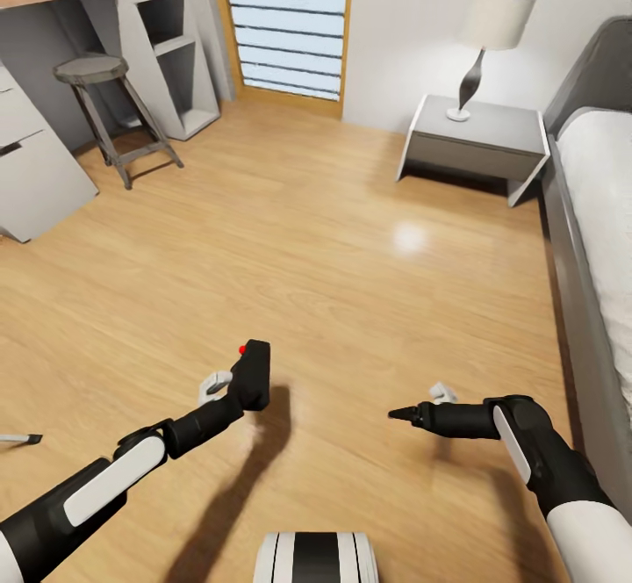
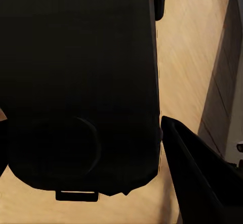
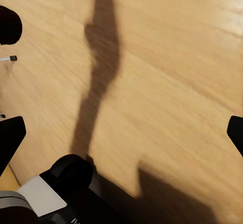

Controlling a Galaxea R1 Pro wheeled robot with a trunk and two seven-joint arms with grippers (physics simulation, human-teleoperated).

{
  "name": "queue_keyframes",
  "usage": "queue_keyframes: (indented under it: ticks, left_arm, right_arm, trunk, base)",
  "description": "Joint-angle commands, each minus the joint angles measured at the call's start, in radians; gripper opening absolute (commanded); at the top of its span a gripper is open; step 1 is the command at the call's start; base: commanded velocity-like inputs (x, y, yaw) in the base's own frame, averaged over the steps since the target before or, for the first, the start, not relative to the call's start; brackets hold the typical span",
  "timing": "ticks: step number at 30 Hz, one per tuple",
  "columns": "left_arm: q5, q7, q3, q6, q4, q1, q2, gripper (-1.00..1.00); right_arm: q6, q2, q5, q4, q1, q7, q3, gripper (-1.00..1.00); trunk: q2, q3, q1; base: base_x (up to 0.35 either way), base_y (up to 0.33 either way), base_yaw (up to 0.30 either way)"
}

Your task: Attach the digital camera to the camera tripod in the bedroom.

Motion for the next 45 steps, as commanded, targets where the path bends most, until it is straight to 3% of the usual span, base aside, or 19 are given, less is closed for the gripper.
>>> queue_keyframes:
  ticks: [1, 4, 14, 20, 23, 24, 27, 28, 31, 32, 35, 36, 43, 45]
  left_arm:
    - [0.009, -0.002, -0.002, 0.002, 0.005, -0.001, 0.0, -1.0]
    - [0.01, 0.0, -0.001, 0.003, 0.045, -0.001, -0.001, -1.0]
    - [0.008, 0.008, -0.001, 0.003, 0.066, -0.001, -0.015, -1.0]
    - [-0.014, 0.06, -0.006, 0.004, 0.062, -0.001, -0.07, -1.0]
    - [-0.042, 0.16, -0.008, 0.006, 0.06, -0.001, -0.121, -1.0]
    - [-0.066, 0.239, -0.007, 0.008, 0.059, -0.001, -0.157, -1.0]
    - [-0.115, 0.388, -0.007, 0.014, 0.056, -0.001, -0.214, -1.0]
    - [-0.155, 0.497, -0.006, 0.016, 0.05, -0.001, -0.251, -1.0]
    - [-0.224, 0.656, -0.006, 0.019, 0.037, -0.001, -0.304, -1.0]
    - [-0.276, 0.754, -0.007, 0.021, 0.027, -0.001, -0.335, -1.0]
    - [-0.354, 0.889, -0.008, 0.026, 0.018, -0.001, -0.375, -1.0]
    - [-0.404, 0.97, -0.009, 0.034, 0.015, -0.001, -0.4, -1.0]
    - [-0.549, 1.224, -0.01, 0.074, 0.015, -0.001, -0.487, -1.0]
    - [-0.598, 1.343, -0.008, 0.085, 0.019, -0.001, -0.523, -1.0]
  right_arm:
    - [0.007, 0.0, -0.007, 0.0, 0.0, -0.003, -0.001, 1.0]
    - [0.007, 0.0, -0.007, 0.0, 0.0, -0.003, -0.001, 1.0]
    - [0.007, 0.0, -0.007, 0.0, 0.0, -0.003, -0.001, 1.0]
    - [0.007, 0.0, -0.007, 0.0, 0.0, -0.003, 0.001, 1.0]
    - [0.007, 0.0, -0.007, 0.0, 0.0, -0.003, 0.001, 1.0]
    - [0.007, 0.0, -0.007, 0.0, 0.0, -0.003, 0.001, 1.0]
    - [0.007, 0.0, -0.007, 0.0, 0.0, -0.003, 0.001, 1.0]
    - [0.007, 0.0, -0.007, 0.0, 0.0, -0.003, 0.001, 1.0]
    - [0.007, 0.0, -0.007, 0.0, 0.0, -0.003, 0.001, 1.0]
    - [0.007, 0.0, -0.007, 0.0, 0.0, -0.003, 0.001, 1.0]
    - [0.007, 0.0, -0.007, 0.0, 0.0, -0.003, 0.001, 1.0]
    - [0.007, 0.0, -0.007, 0.0, 0.0, -0.003, 0.001, 1.0]
    - [0.007, 0.0, -0.007, 0.0, 0.0, -0.003, 0.001, 1.0]
    - [0.007, 0.0, -0.007, 0.0, 0.0, -0.003, 0.001, 1.0]
  trunk:
    - [0.0, 0.003, -0.001]
    - [0.001, 0.015, -0.002]
    - [0.003, 0.054, -0.006]
    - [0.004, 0.077, -0.009]
    - [0.005, 0.088, -0.01]
    - [0.005, 0.092, -0.011]
    - [0.006, 0.104, -0.012]
    - [0.006, 0.108, -0.013]
    - [0.007, 0.119, -0.014]
    - [0.007, 0.123, -0.015]
    - [0.008, 0.135, -0.016]
    - [0.008, 0.139, -0.016]
    - [0.01, 0.166, -0.019]
    - [0.01, 0.173, -0.02]
  base:
    - [0.0, 0.0, 0.0]
    - [0.0, 0.0, 0.0]
    - [0.0, 0.0, 0.0]
    - [0.0, 0.0, 0.0]
    - [0.0, 0.0, 0.0]
    - [0.0, 0.0, 0.0]
    - [0.0, 0.0, 0.0]
    - [0.0, 0.0, 0.0]
    - [0.0, 0.0, 0.0]
    - [0.0, 0.0, 0.0]
    - [0.0, 0.0, 0.0]
    - [0.0, 0.0, 0.0]
    - [0.0, 0.0, 0.0]
    - [0.0, 0.0, 0.0]
